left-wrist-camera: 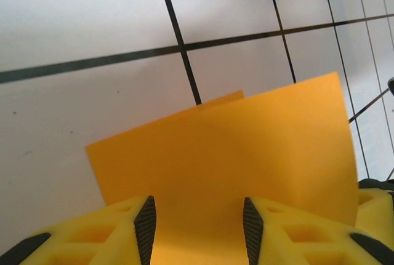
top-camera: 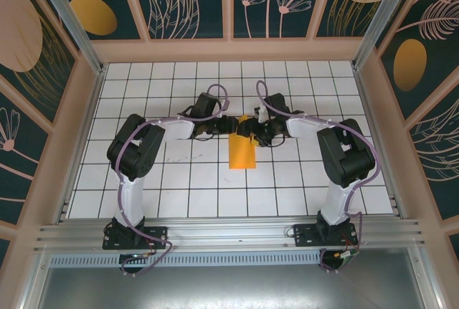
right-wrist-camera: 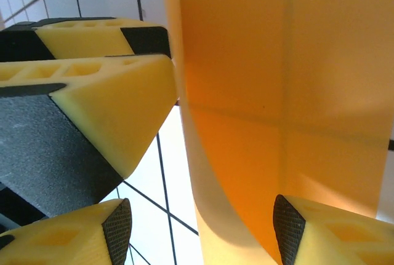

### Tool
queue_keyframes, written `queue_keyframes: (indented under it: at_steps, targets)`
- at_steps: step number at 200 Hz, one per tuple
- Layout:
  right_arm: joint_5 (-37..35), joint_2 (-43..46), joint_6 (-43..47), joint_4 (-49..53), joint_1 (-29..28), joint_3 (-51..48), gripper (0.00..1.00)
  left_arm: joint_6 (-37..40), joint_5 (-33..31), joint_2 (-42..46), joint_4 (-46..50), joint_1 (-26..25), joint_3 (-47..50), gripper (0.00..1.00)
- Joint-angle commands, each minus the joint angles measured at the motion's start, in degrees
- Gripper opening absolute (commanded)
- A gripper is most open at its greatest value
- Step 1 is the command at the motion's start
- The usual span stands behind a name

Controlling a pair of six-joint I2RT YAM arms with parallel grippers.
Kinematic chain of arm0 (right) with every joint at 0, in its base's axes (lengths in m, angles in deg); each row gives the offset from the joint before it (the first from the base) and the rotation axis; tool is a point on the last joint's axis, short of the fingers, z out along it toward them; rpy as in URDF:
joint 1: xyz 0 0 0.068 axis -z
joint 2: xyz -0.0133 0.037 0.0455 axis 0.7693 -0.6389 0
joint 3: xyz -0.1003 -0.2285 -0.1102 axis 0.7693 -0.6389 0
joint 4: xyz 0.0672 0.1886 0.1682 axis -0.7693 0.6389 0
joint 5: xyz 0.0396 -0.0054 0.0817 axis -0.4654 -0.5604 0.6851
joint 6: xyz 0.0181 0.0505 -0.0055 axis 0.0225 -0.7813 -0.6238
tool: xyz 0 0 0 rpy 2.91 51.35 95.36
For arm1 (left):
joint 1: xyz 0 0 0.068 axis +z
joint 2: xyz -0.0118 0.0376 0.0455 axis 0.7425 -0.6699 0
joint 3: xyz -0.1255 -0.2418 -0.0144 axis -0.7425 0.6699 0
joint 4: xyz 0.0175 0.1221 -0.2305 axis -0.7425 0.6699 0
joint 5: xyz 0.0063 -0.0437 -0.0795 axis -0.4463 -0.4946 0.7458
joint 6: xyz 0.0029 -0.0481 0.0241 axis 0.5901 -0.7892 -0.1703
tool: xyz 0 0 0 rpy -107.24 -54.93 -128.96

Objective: Fold a paper plane with a square sheet of paper (fold left side to right side)
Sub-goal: Fold the triangle a second time at the center of the table.

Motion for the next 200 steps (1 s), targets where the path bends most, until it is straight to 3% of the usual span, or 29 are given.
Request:
queue_keyframes:
  at_steps: [1, 44, 98, 120, 154, 200]
  targets:
    - [2.84, -0.33, 0.76, -3.58, 0.45, -1.22, 0.65, -0.23, 1.78, 2.24, -0.84, 1.06, -0.71, 0.45]
    - [4.44, 0.04, 0.53, -3.19, 0.82, -1.70, 0.63, 0.43, -0.88, 8.71, -3.73, 4.57, 3.88, 0.54]
    - [4.78, 0.63, -1.23, -0.39, 2.24, -1.13, 0.56, 9.31, -8.67, 28.84, -6.87, 4.10, 20.32, 0.61]
    - [6.20, 0.59, -1.94, 0.21, 2.81, -0.45, 0.55, 13.64, -14.60, 35.83, -3.96, -2.36, 25.21, 0.66]
    - [6.84, 0.02, -2.39, 0.78, 3.32, 0.30, 0.55, 12.95, -20.40, 41.21, -3.25, -14.10, 29.94, 0.69]
    - [7.04, -0.06, -2.65, 0.98, 3.31, 1.03, 0.55, 14.85, -29.25, 32.35, 3.90, -27.91, 22.75, 0.72]
